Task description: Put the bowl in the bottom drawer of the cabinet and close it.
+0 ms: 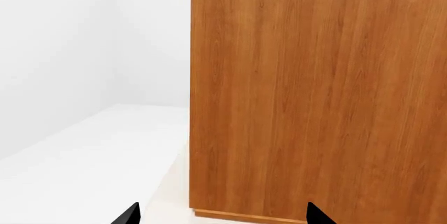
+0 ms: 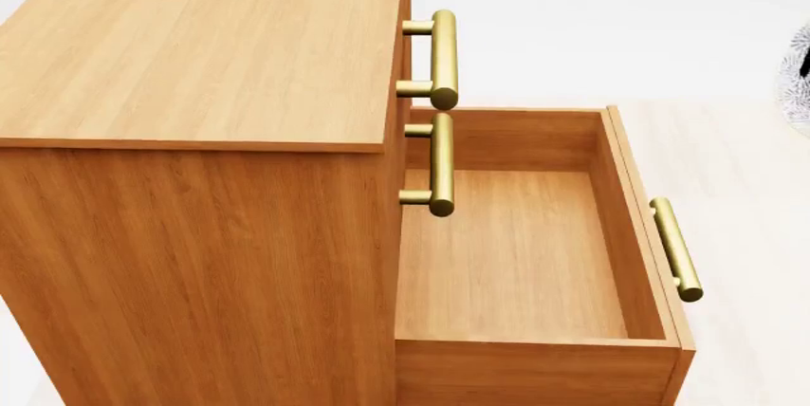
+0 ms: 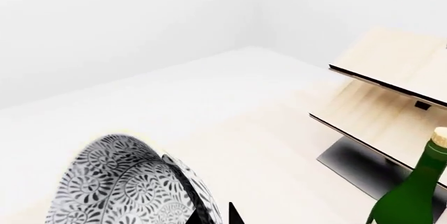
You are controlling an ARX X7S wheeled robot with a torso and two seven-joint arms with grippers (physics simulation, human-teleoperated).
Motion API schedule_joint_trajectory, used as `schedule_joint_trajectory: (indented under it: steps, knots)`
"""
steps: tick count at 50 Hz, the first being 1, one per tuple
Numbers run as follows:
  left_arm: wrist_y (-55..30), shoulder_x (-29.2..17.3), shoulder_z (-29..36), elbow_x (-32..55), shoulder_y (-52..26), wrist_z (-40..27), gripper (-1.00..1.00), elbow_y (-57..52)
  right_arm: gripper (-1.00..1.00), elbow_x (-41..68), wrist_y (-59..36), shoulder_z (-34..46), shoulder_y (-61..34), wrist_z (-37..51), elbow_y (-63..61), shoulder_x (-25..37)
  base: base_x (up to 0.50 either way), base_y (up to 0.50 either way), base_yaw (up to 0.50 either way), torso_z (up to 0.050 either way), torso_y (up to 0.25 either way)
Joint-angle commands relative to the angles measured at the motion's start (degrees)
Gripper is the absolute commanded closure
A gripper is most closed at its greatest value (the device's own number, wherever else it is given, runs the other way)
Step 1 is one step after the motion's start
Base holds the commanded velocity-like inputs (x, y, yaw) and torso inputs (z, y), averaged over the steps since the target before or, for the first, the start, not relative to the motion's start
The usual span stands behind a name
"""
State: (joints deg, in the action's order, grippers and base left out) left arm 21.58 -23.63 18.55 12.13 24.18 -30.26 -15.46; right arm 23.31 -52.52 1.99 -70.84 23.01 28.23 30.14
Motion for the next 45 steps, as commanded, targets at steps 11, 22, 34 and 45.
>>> schedule_joint_trajectory:
  steps: [11, 22, 34, 45]
  knots:
    - [0.1, -0.3, 0.2, 0.3, -0.1, -0.2, -1.0, 0.0, 1.0, -2.3, 4.3, 3.3, -4.9, -2.2, 8.5, -3.2, 0.0, 0.0, 0.0, 0.0, 0.001]
    - [-0.2, -0.5, 0.2, 0.2, 0.3, -0.5, -1.0, -0.7, 1.0, -3.0, 6.2, 4.6, -7.0, -3.5, 13.1, -4.7, 0.0, 0.0, 0.0, 0.0, 0.0]
    - [0.4, -0.5, 0.4, 0.4, -0.1, -0.4, -1.0, 0.2, 1.0, -3.7, 8.1, 6.0, -9.6, -5.1, 17.8, -6.4, 0.0, 0.0, 0.0, 0.0, 0.001]
    - [0.2, -0.6, 0.5, 0.4, -0.1, -0.6, -1.0, -0.1, 1.0, -4.9, 13.0, 7.3, -13.5, -7.6, 27.8, -8.7, 0.0, 0.0, 0.0, 0.0, 0.0]
